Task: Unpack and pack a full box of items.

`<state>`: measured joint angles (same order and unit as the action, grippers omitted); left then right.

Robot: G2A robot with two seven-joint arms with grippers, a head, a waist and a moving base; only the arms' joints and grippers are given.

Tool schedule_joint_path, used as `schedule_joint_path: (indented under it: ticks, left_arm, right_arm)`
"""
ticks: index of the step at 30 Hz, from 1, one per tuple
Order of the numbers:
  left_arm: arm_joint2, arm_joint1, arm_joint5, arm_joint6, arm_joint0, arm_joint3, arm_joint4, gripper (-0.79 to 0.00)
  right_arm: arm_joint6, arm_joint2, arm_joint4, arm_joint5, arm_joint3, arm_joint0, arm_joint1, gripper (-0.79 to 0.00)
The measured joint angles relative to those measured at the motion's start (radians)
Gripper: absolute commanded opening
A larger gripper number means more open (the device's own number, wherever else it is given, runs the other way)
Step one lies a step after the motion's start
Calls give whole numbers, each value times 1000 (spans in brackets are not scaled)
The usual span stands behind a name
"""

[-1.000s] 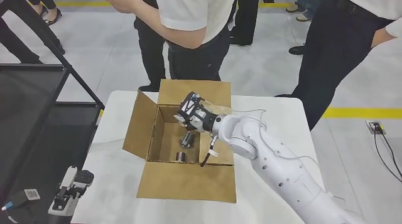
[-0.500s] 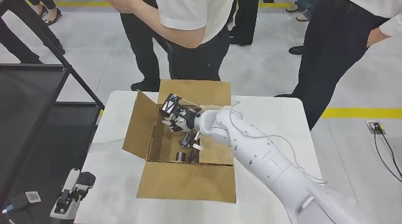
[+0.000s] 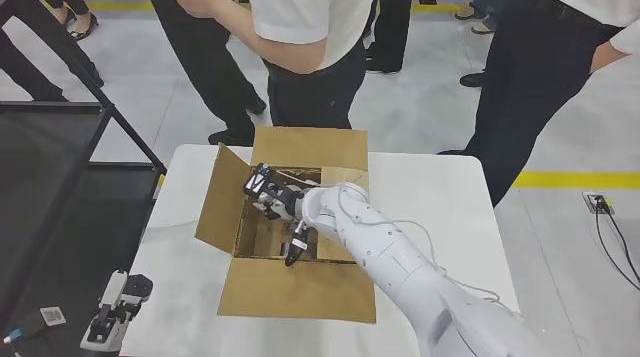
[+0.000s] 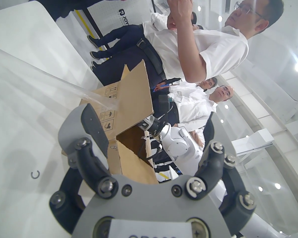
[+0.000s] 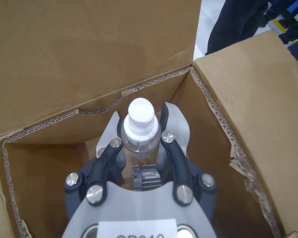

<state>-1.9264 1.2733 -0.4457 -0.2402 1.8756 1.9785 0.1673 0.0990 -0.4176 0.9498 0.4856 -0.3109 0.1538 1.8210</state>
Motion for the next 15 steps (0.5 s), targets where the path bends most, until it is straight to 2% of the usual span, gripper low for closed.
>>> schedule_joint_path:
  ticks: [15]
  left_arm:
    - [18, 4, 5, 6, -3, 3, -32, 0]
  right_arm:
    - [-2, -2, 2, -14, -12, 18, -2, -785]
